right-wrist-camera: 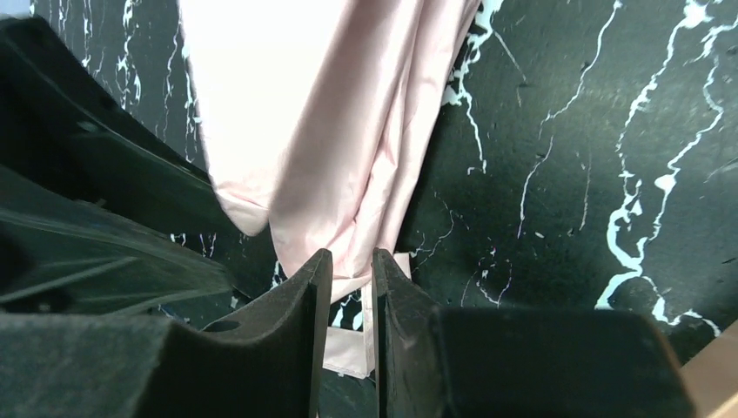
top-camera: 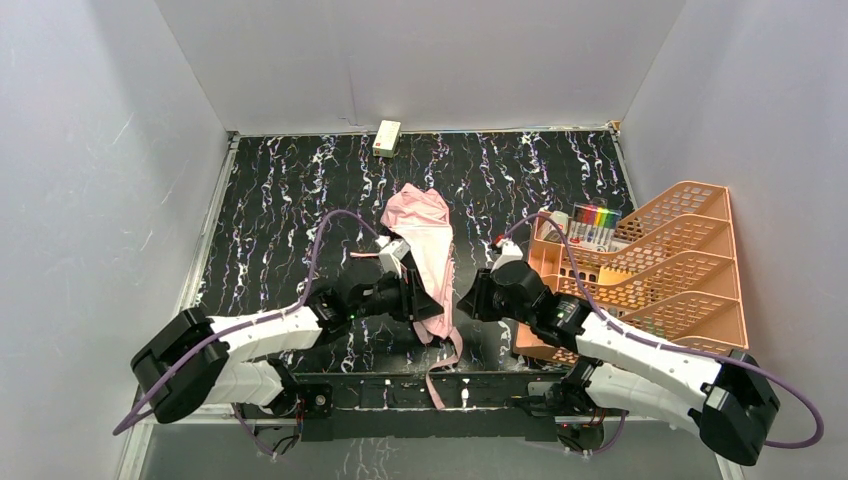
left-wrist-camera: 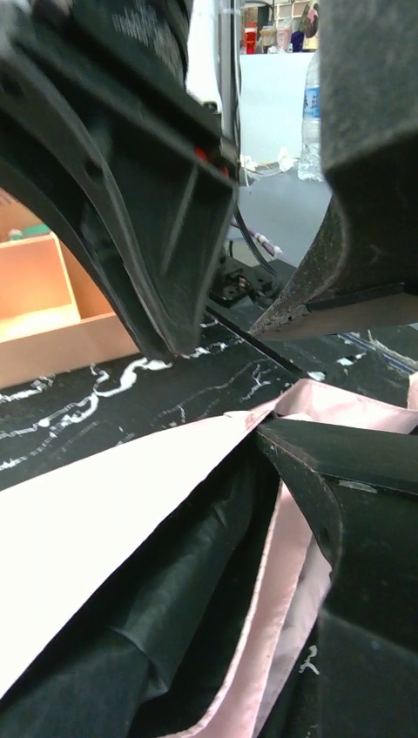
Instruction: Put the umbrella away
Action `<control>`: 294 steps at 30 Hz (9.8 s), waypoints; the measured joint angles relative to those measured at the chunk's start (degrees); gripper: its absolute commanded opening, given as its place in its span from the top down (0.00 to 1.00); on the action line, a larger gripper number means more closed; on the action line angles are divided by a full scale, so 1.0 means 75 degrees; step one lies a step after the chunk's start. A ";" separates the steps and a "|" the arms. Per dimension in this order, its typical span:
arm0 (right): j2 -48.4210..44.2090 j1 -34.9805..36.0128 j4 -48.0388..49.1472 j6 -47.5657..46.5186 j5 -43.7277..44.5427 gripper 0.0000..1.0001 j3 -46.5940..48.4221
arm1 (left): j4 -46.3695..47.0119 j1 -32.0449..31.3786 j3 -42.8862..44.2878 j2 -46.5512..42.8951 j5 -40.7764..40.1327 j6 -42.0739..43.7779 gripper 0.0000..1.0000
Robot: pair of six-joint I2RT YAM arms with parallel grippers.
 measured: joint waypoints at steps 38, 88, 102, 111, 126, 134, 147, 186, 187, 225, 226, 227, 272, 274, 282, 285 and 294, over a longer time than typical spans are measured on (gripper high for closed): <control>0.4747 -0.0793 0.2282 -0.1078 -0.2308 1.00 0.2107 | 0.1201 -0.0635 -0.1166 0.1227 -0.0332 -0.0093 0.64; 0.5488 -0.0822 0.4363 -0.2282 -0.2343 1.00 0.0944 | -0.1725 0.4182 0.2716 0.2296 0.0032 -0.0029 0.02; 0.5415 -0.0822 0.4389 -0.2250 -0.2323 1.00 0.0860 | -0.0029 0.4348 0.2745 0.3366 0.0635 -0.0889 0.26; 0.5415 -0.0822 0.4389 -0.2247 -0.2334 1.00 0.0863 | 0.1614 0.4401 0.2745 0.4013 0.1545 -0.1390 0.37; 0.5418 -0.0822 0.4386 -0.2221 -0.2363 1.00 0.0863 | 0.1786 0.4403 0.3144 0.3789 0.2092 -0.1087 0.69; 0.5418 -0.0822 0.4386 -0.2218 -0.2366 1.00 0.0863 | 0.1378 0.4403 0.3759 0.3789 0.2209 -0.0699 0.85; 0.5423 -0.0825 0.4383 -0.2087 -0.2366 1.00 0.0863 | 0.0481 0.4403 0.4712 0.3777 0.2538 -0.0073 1.00; 0.4345 -0.0871 0.4954 -0.0895 -0.2500 0.85 0.0015 | -0.0347 0.0504 0.0554 -0.0804 -0.0181 -0.0134 1.00; 0.4141 -0.0871 0.4905 -0.0901 -0.2500 0.83 -0.0026 | -0.0306 0.0393 0.0493 -0.0790 -0.0259 -0.0163 0.98; 0.2672 -0.0863 0.2279 -0.1472 -0.2288 0.98 0.1215 | 0.1877 -0.0988 -0.1454 0.1128 -0.1105 -0.0469 0.50; 0.2847 -0.0863 0.2363 -0.1472 -0.2366 0.98 0.1236 | 0.1915 -0.1005 -0.1460 0.1157 -0.1105 -0.0487 0.50; 0.3008 -0.0863 0.2463 -0.1472 -0.2430 0.99 0.1244 | 0.1958 -0.1017 -0.1466 0.1192 -0.1107 -0.0495 0.50; 0.5703 -0.0857 0.5863 -0.1142 -0.2573 1.00 0.0277 | -0.3273 0.3765 0.3567 0.0618 -0.0697 0.1163 0.13; 0.5703 -0.0857 0.5872 -0.1166 -0.2582 1.00 0.0277 | -0.3267 0.3966 0.4167 0.1329 -0.0154 0.1332 0.12; 0.5727 -0.0857 0.5904 -0.1244 -0.2672 1.00 0.0277 | -0.4039 0.4074 0.6694 0.4118 0.1722 0.2655 0.11; 0.5735 -0.0860 0.5919 -0.1253 -0.2704 1.00 0.0277 | -0.4730 0.4074 0.7714 0.5039 0.2066 0.3354 0.12; 0.5741 -0.0866 0.5931 -0.1274 -0.2731 1.00 0.0277 | -0.6694 0.3958 1.0436 0.6834 0.2130 0.5030 0.21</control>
